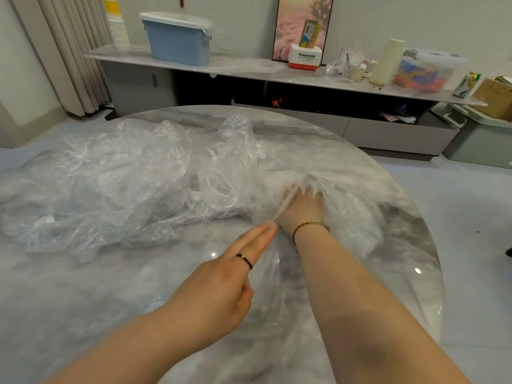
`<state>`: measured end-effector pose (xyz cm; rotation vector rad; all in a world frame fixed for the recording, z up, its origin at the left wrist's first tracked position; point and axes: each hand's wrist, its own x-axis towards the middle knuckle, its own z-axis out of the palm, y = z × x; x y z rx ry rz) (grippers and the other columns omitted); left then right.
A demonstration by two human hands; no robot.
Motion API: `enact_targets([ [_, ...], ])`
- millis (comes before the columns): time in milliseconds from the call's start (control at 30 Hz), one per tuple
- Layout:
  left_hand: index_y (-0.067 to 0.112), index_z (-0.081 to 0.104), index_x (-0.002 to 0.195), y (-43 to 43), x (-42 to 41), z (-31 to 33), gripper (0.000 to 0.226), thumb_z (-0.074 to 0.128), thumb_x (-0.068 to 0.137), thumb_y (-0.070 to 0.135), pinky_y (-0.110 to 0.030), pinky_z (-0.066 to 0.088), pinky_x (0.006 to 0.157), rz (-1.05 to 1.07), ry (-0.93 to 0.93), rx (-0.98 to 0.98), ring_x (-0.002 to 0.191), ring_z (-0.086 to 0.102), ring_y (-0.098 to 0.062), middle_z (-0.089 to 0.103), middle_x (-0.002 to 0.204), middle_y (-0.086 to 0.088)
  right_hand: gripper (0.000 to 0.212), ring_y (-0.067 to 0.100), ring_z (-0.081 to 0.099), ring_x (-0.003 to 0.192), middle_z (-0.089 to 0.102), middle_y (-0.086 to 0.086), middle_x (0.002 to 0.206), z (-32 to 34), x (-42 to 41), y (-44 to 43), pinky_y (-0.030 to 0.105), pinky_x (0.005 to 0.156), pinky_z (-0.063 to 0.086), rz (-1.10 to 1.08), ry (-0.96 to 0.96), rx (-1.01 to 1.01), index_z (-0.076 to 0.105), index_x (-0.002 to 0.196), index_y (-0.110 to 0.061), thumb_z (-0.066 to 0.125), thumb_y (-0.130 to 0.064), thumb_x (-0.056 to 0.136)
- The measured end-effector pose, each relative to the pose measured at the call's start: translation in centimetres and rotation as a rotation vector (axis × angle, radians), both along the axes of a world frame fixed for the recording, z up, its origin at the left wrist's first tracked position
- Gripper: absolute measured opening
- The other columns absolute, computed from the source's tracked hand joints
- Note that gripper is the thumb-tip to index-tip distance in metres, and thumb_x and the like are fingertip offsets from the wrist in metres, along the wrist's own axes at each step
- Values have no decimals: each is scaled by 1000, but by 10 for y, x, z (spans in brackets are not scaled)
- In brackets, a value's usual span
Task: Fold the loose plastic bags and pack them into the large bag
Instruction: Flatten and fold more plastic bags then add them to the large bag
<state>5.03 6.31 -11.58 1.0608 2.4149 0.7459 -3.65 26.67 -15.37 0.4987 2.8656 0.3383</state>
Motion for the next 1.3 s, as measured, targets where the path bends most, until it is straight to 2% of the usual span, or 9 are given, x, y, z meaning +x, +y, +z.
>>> enact_targets([
  [333,56,-21,114,26,-14,-17,82,42,94,8,-14,39,87,136,25,71,103,54,-3,-27,110,50,58,28,-3,143,-4,10,156,3,-1,12,45,115,-2,-107,127,-85,-1,148,-11,27,-23,99],
  [433,44,-10,137,41,-18,-21,77,40,93,5,-20,41,90,165,25,91,112,51,-8,-15,127,43,55,24,-3,144,-4,9,156,7,11,11,42,115,-4,-59,220,-150,0,148,-11,24,-20,99],
  [633,32,2,147,59,-20,-21,70,45,94,14,-25,42,96,117,44,50,117,49,-10,-10,152,20,47,23,13,142,13,11,154,11,52,4,33,115,10,74,229,-217,20,145,-9,28,-14,99],
  [733,32,19,145,50,-18,-20,58,47,94,30,-24,36,102,70,91,39,131,34,-6,-7,153,19,24,25,50,114,55,12,124,21,79,-6,28,83,38,56,374,-366,54,109,-10,34,-14,97],
  [800,33,35,139,37,-16,-18,47,46,94,37,-18,30,104,77,154,67,133,29,-1,2,153,20,22,24,62,81,67,8,88,26,96,-16,26,54,33,113,592,-362,63,90,-8,42,-16,89],
  [933,33,48,131,-2,-18,-12,45,31,93,51,-10,25,95,128,263,56,132,31,-1,23,149,19,26,12,39,30,43,-4,35,35,120,-37,12,36,14,364,1029,-410,61,54,-11,41,-19,69],
  [1100,28,17,146,-60,-31,-23,53,29,97,46,-20,13,111,242,295,-241,142,12,-10,0,156,7,24,13,44,50,52,0,48,45,103,-69,22,52,34,640,1117,-370,64,62,-7,45,-14,73],
  [1200,24,2,148,-82,-39,-35,62,30,97,46,-26,7,115,285,268,-393,144,3,-15,-7,156,1,21,21,59,65,61,4,65,44,72,-88,20,63,37,642,850,-236,66,68,-7,47,-14,74],
  [1300,21,-4,148,-96,-41,-48,77,18,87,65,-27,2,116,280,234,-483,144,-3,-16,-10,156,-1,25,26,46,112,57,7,111,36,44,-95,30,94,33,537,464,-134,58,110,-7,43,-9,90],
])
